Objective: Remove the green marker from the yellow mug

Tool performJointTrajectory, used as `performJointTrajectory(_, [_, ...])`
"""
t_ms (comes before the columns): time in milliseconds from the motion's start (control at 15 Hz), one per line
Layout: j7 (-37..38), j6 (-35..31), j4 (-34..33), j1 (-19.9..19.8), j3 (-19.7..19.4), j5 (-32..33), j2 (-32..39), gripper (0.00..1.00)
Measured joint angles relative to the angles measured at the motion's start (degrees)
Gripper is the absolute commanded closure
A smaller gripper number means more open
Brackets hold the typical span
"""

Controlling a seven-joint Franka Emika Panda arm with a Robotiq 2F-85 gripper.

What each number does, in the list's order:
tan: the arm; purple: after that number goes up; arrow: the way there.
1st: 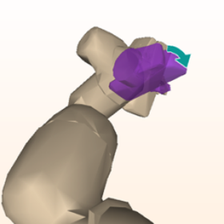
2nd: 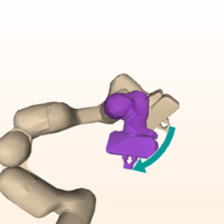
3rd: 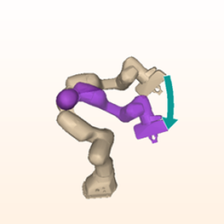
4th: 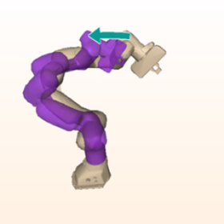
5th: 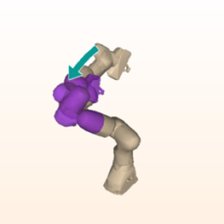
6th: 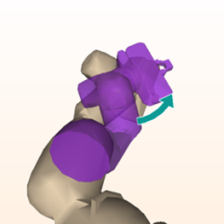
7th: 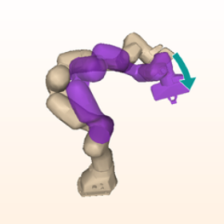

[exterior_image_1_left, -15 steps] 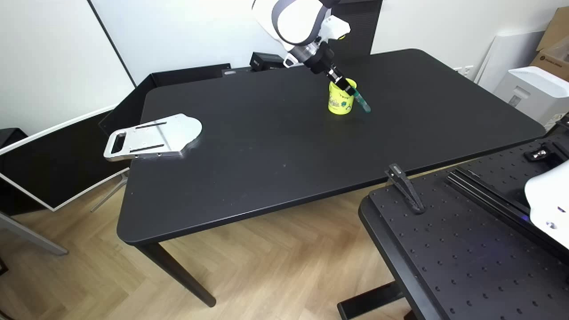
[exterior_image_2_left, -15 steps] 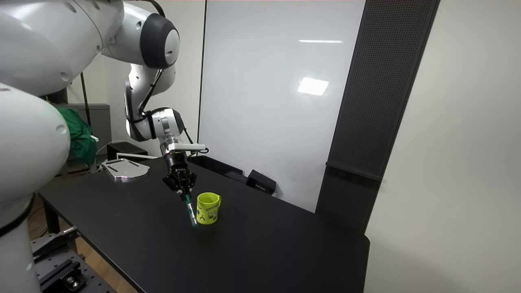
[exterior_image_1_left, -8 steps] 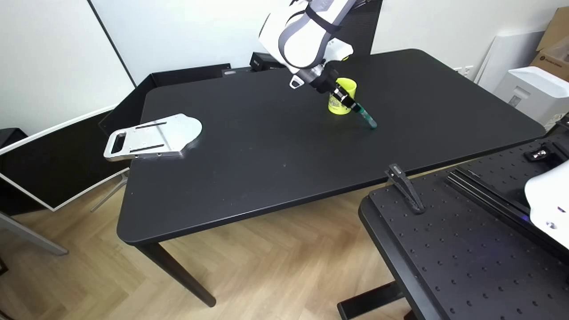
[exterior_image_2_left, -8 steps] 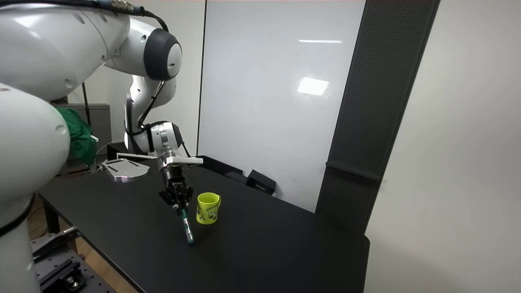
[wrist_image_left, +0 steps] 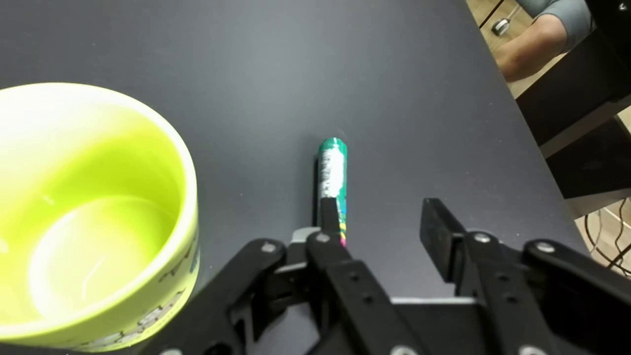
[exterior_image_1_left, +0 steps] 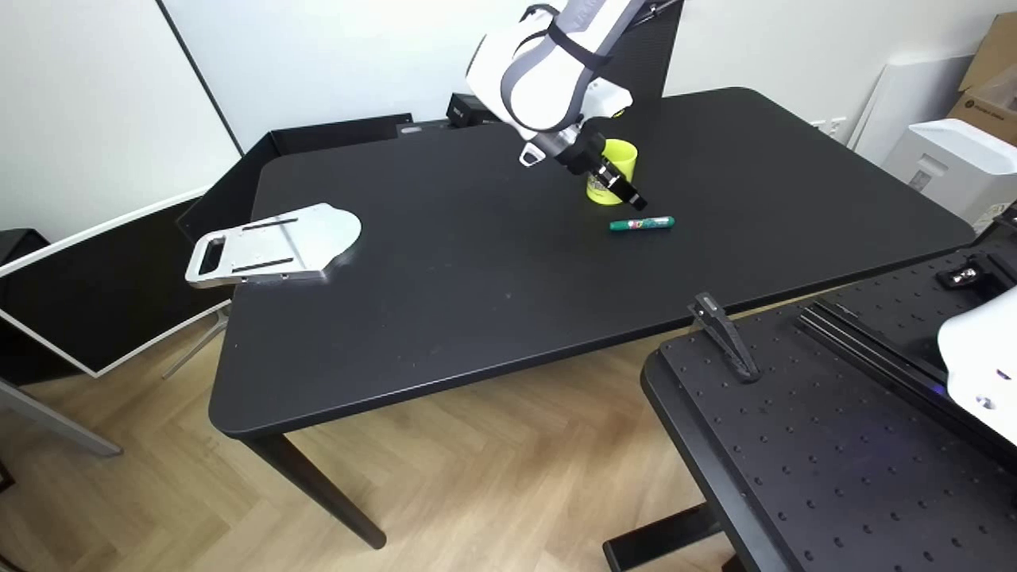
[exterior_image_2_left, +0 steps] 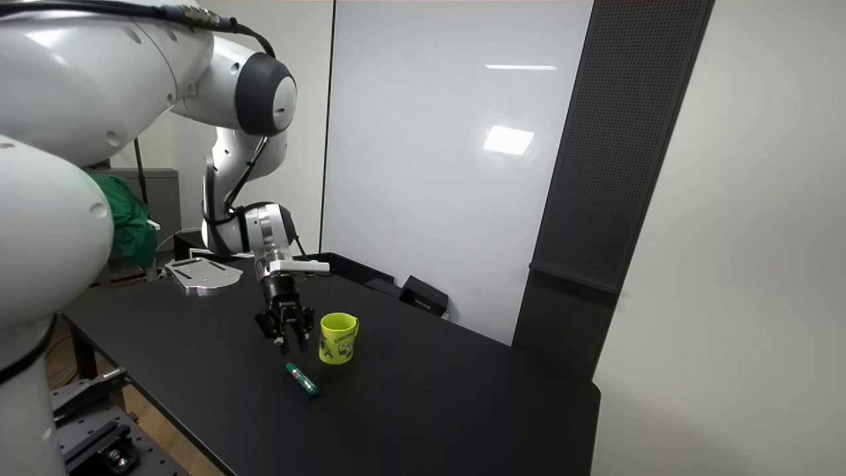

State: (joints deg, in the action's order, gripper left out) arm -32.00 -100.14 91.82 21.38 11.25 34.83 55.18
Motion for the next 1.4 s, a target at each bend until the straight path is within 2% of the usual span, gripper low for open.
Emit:
performJointTrajectory(200, [-0.02, -2.07, -0.04, -0.62, 0.25, -0.01, -0.27, 0.02])
performJointTrajectory(267, [-0.05, -3.34, 0.00, -1.02, 0.38, -0.02, -0.47, 0.01])
performJointTrajectory(733, [-0.22, -17.83, 3.35, -5.18, 1.95, -1.22, -4.55, 0.00])
performJointTrajectory(1133, [-0.07, -29.55, 6.76, -5.46, 2.21, -2.60, -9.32, 0.00])
performJointTrajectory(1400, [-0.03, -34.18, 8.45, -5.30, 2.45, -4.12, -11.18, 0.00])
